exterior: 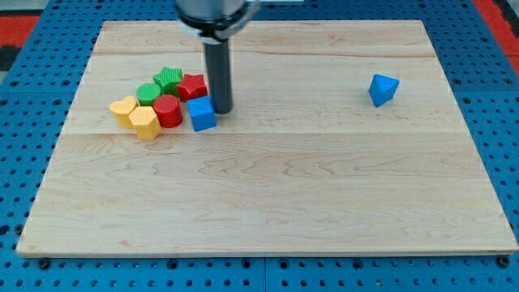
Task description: Push the blue triangle in between the yellow hexagon and red circle
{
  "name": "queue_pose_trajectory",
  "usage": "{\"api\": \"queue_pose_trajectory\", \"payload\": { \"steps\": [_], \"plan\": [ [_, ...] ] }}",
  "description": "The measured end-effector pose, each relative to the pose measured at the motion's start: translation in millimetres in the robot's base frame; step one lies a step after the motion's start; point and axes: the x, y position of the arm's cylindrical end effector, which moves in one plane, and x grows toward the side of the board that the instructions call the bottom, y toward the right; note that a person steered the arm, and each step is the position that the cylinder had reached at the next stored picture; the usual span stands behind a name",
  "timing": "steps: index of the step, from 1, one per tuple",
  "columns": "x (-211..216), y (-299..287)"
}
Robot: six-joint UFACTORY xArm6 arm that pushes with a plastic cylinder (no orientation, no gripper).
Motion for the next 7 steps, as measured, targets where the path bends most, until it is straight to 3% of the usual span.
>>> {"api": "queue_pose_trajectory", "payload": {
  "steps": [1,3,4,5,7],
  "plan": [
    [0.0,68.2],
    [14.1,284.6],
    [-28.2,319.0],
    [-44.8,251.9],
    [66.5,79.7]
  ]
}}
